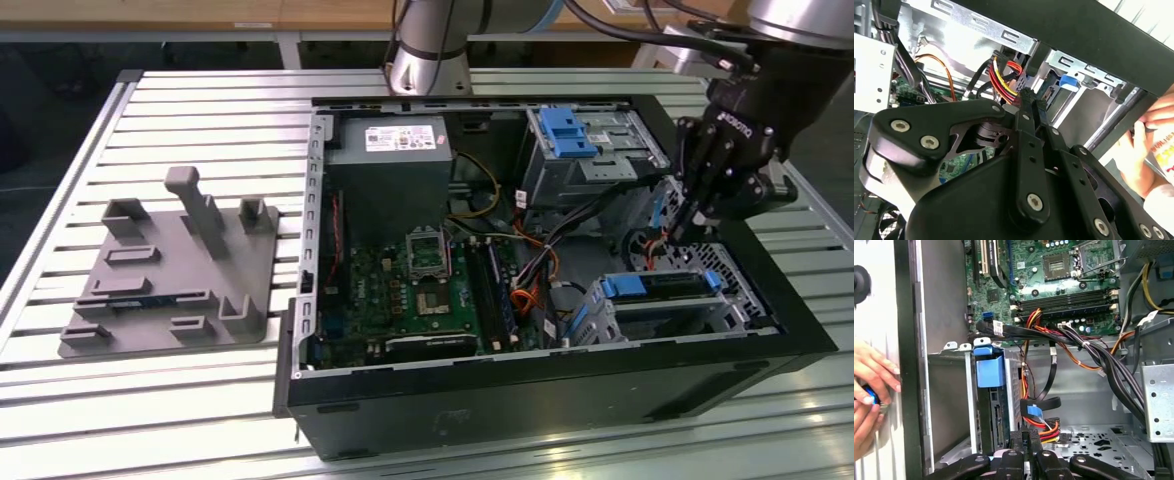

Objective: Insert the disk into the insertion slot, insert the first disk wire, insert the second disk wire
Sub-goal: 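Insert the first disk wire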

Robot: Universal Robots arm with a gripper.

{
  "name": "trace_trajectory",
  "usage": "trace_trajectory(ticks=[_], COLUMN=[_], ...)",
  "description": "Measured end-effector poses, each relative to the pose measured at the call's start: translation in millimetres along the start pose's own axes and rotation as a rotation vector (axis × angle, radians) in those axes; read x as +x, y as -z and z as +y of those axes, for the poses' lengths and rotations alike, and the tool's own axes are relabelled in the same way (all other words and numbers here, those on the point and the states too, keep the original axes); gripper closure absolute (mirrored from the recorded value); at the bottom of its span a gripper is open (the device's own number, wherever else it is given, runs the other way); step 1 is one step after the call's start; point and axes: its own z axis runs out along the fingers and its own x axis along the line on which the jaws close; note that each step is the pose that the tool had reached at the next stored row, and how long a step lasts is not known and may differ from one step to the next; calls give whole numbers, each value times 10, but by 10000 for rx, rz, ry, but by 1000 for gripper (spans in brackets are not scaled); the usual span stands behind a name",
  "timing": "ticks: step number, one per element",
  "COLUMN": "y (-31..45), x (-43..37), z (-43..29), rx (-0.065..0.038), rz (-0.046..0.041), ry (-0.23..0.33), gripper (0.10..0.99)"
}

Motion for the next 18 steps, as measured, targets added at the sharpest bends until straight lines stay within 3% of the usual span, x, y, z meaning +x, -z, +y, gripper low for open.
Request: trace_trajectory(ticks=[3,9,15,18], y=[-7,-32,-49,-52], x=[40,163,245,259], z=[-5,-17,-25,-19], rx=[-13,-19,-34,-9], rz=[-281,-446,-980,-1070], ry=[14,21,53,127], gripper=[922,922,922,922])
